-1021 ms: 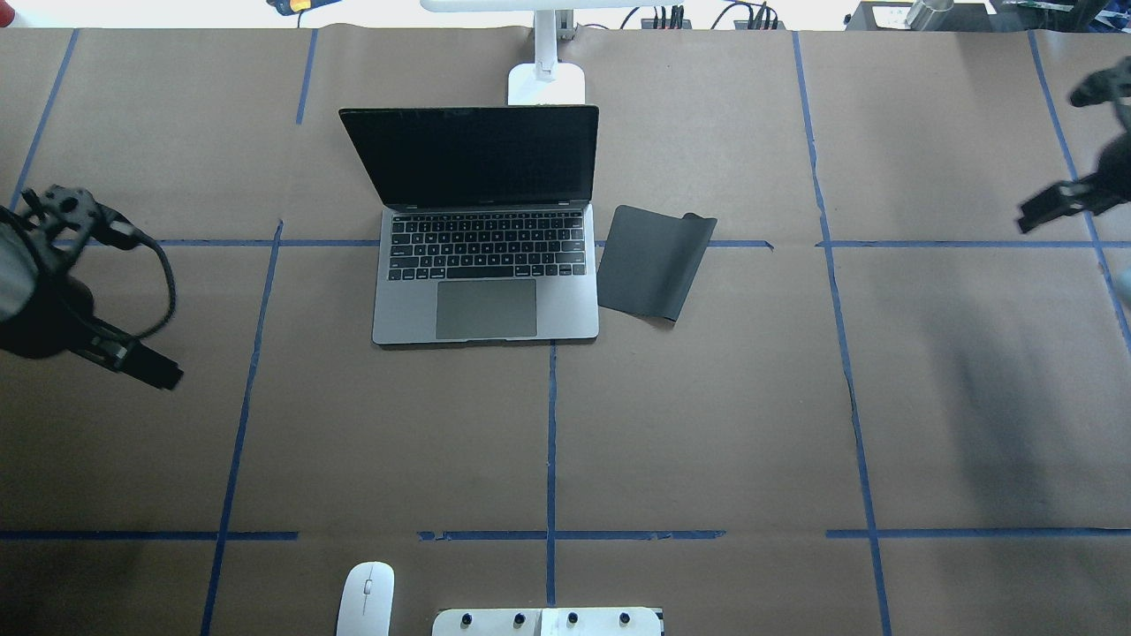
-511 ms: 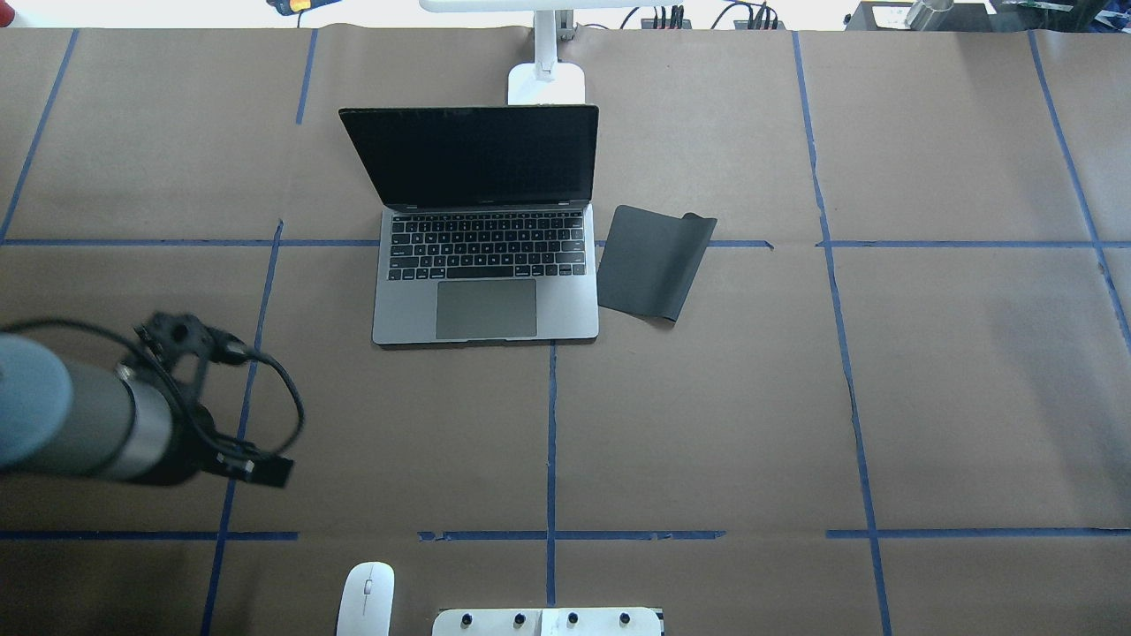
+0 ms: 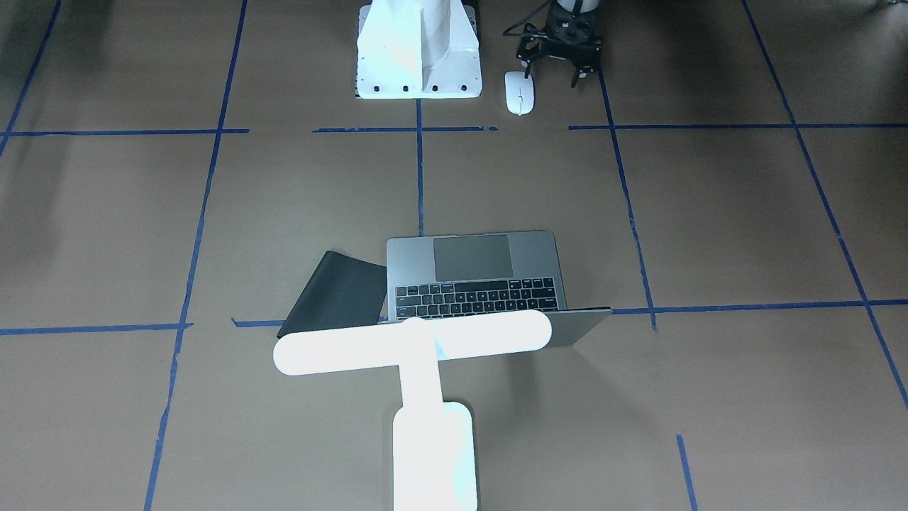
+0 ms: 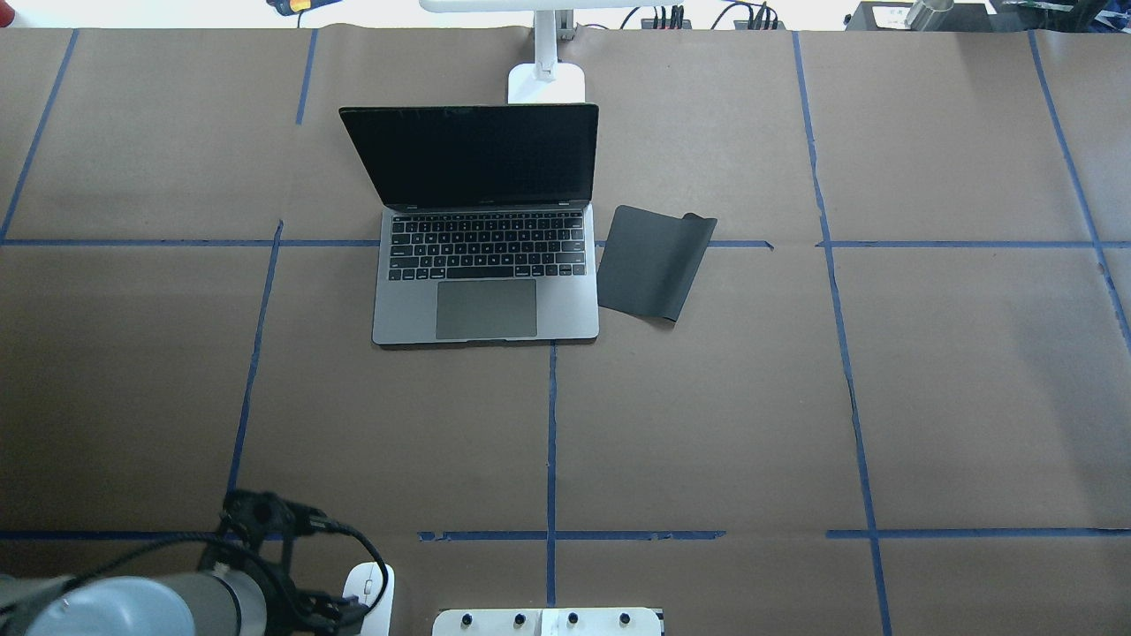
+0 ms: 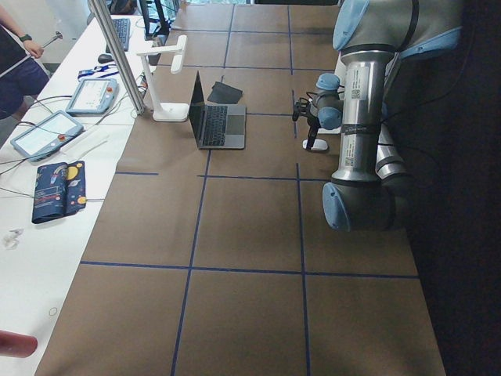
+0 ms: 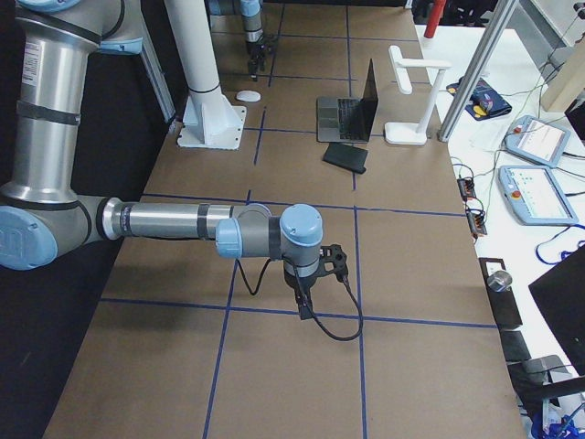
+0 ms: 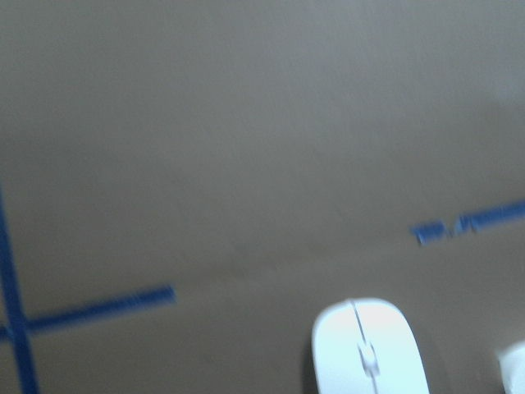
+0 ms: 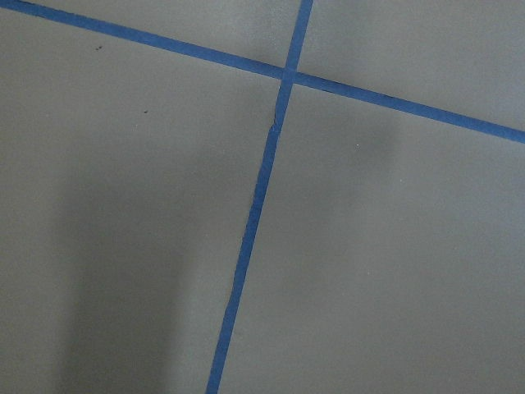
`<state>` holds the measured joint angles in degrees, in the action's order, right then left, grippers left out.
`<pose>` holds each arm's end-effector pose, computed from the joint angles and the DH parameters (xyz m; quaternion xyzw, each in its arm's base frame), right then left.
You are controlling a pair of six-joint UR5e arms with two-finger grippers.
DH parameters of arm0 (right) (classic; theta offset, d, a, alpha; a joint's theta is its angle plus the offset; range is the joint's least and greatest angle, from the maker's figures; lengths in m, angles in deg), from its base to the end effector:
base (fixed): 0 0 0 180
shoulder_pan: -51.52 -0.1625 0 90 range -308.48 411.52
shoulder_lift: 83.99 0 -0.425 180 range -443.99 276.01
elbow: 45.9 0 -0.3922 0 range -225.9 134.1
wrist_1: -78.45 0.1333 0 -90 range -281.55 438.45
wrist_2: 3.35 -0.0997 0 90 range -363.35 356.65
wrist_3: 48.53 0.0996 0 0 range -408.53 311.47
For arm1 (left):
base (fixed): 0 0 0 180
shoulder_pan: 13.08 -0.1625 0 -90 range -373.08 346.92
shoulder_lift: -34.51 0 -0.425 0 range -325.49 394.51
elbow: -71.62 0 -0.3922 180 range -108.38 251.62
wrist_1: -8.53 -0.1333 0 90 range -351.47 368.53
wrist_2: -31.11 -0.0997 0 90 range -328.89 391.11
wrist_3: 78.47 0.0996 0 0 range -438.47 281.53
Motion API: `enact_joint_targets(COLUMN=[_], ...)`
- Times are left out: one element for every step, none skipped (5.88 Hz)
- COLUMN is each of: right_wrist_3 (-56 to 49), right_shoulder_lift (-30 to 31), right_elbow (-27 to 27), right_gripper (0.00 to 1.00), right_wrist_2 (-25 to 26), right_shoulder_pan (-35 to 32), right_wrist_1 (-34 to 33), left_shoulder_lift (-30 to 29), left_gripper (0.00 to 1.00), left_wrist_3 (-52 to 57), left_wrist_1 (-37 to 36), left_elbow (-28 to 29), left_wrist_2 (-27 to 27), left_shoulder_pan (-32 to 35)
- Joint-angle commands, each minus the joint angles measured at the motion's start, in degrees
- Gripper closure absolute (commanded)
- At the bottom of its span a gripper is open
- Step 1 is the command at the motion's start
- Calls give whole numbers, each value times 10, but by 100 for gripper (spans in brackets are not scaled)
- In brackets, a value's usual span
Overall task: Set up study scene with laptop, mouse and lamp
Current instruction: 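Grasp the white mouse with the left gripper near the robot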
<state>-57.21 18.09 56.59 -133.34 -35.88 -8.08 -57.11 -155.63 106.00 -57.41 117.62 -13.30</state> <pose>0.0507 -0.4106 0.6447 0.0499 -0.3396 -0.1038 0.9335 0.4507 -0.1376 0.3240 0.0724 0.4020 0.0915 0.9082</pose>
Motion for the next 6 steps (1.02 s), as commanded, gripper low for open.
enact_joint_targets(right_wrist_3=[0,1,1,1,1,1], right_shoulder_lift=[0,0,-2,-4,-4,-4], right_elbow=[1,2,2,1,2,2], right_gripper=[0,0,0,0,0,0], right_wrist_2=[-3,-4,-3,-3,-13,-18], right_shoulder_pan=[-1,-1,-1,-1,-1,-1], right_wrist_1=[0,0,0,0,0,0], left_shoulder_lift=[-54,-80,-79,-80,-82,-80], left_gripper=[0,0,0,0,0,0], left_wrist_3=[-19,-19,-20,-34,-60,-60], left_wrist_1=[-2,-2,-2,-8,-11,-13], left_elbow=[61,80,81,83,86,94], left_wrist_2=[-20,-20,-20,-20,-20,-20], left_shoulder_pan=[-29,-28,-25,-29,-29,-28])
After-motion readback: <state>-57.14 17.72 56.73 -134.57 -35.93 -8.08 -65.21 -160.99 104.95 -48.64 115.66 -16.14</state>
